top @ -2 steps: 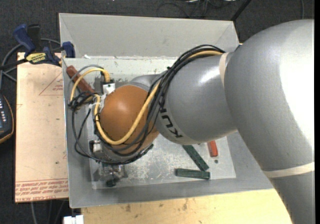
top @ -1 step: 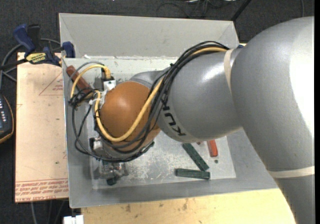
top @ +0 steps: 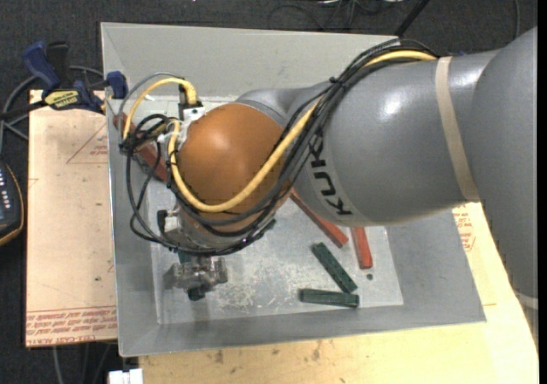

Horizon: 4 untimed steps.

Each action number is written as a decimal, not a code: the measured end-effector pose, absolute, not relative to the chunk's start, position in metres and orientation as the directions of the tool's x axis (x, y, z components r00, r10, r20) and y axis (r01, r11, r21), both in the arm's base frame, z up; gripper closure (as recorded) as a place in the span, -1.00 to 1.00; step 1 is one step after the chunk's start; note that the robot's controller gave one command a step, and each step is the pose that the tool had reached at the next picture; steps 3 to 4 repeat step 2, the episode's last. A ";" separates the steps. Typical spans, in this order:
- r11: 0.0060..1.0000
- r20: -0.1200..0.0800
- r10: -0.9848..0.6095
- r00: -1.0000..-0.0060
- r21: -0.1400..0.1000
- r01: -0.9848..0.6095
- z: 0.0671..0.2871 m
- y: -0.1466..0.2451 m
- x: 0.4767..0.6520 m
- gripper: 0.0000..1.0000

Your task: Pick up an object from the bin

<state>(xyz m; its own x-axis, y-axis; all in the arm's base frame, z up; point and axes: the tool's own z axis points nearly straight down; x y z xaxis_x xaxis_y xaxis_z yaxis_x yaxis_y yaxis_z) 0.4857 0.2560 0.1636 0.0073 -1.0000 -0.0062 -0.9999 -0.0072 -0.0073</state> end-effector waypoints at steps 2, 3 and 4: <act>0.000 -0.004 -1.000 0.000 0.000 -1.000 0.168 0.258 0.486 1.00; 0.000 -0.004 -1.000 0.000 0.000 -1.000 0.168 0.258 0.486 1.00; 0.000 -0.004 -1.000 0.000 0.000 -1.000 0.168 0.258 0.486 1.00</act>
Offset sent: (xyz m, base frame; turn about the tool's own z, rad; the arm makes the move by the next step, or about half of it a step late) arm 0.0000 0.0000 0.0036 0.0000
